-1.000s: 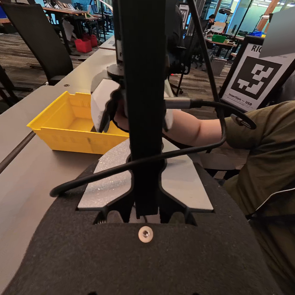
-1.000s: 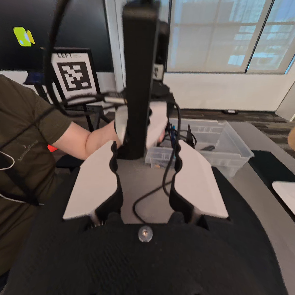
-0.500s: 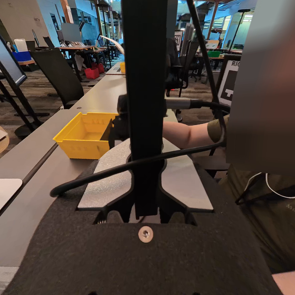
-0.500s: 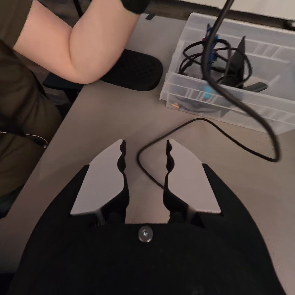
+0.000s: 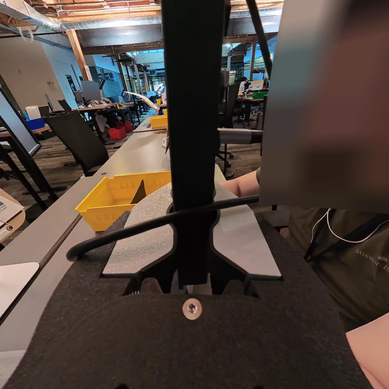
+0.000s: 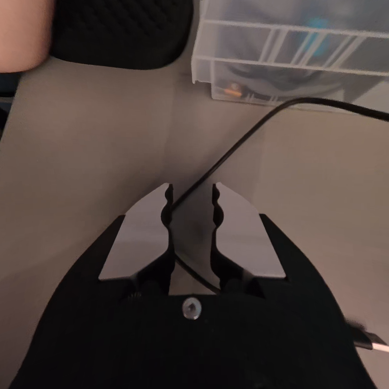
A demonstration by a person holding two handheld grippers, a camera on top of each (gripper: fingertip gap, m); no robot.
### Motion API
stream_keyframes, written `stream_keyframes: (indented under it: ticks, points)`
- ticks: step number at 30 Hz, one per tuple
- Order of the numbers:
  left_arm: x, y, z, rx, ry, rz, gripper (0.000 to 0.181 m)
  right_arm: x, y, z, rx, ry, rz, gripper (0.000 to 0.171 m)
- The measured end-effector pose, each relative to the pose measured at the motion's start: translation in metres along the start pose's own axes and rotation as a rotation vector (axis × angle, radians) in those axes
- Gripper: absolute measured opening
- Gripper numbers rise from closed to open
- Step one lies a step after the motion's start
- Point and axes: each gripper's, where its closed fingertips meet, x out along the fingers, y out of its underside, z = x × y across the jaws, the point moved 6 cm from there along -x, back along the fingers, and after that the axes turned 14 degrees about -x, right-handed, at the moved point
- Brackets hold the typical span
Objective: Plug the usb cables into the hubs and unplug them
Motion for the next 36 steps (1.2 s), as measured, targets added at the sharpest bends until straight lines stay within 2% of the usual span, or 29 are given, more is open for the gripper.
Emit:
stream_keyframes:
  ticks: [4, 6, 9, 11, 15, 19, 22, 26, 29, 33, 36]
  points:
    - [0.000, 0.000, 0.002, -0.004, -0.003, -0.004, 0.026, 0.014, 0.004, 0.005, 0.083, -0.083, -0.019, 0.035]
    - [0.000, 0.000, 0.002, -0.007, -0.009, -0.006, 0.026, 0.015, 0.004, 0.010, 0.063, -0.130, 0.012, 0.014]
    - [-0.001, 0.000, 0.004, -0.005, -0.033, 0.003, 0.026, 0.008, 0.004, 0.012, 0.026, -0.135, 0.080, 0.010]
    - [-0.001, 0.001, 0.004, -0.003, -0.040, 0.007, 0.026, -0.006, -0.001, 0.009, 0.016, -0.112, 0.059, 0.007]
    - [0.000, 0.000, 0.003, -0.006, -0.031, 0.012, 0.027, -0.068, -0.025, -0.008, 0.050, 0.009, -0.122, 0.005]
    - [0.007, -0.002, -0.002, -0.003, -0.002, 0.015, 0.026, -0.156, -0.040, -0.025, 0.085, 0.178, -0.377, 0.004]
    - [0.017, -0.003, -0.004, 0.009, 0.011, 0.028, 0.027, -0.226, -0.034, -0.028, 0.149, 0.292, -0.544, 0.004]
    - [0.031, -0.007, -0.003, 0.001, 0.027, 0.002, 0.027, -0.302, 0.014, -0.033, 0.352, 0.473, -0.657, 0.004]
    - [0.044, -0.007, 0.000, -0.011, 0.025, 0.009, 0.027, -0.330, 0.064, -0.038, 0.488, 0.565, -0.658, 0.004]
    - [0.064, -0.005, 0.007, -0.069, 0.027, 0.006, 0.027, -0.332, 0.126, -0.048, 0.764, 0.496, -0.679, 0.005]
    - [0.079, -0.004, 0.014, -0.122, 0.035, -0.014, 0.027, -0.325, 0.165, -0.056, 0.915, 0.538, -0.597, 0.005]
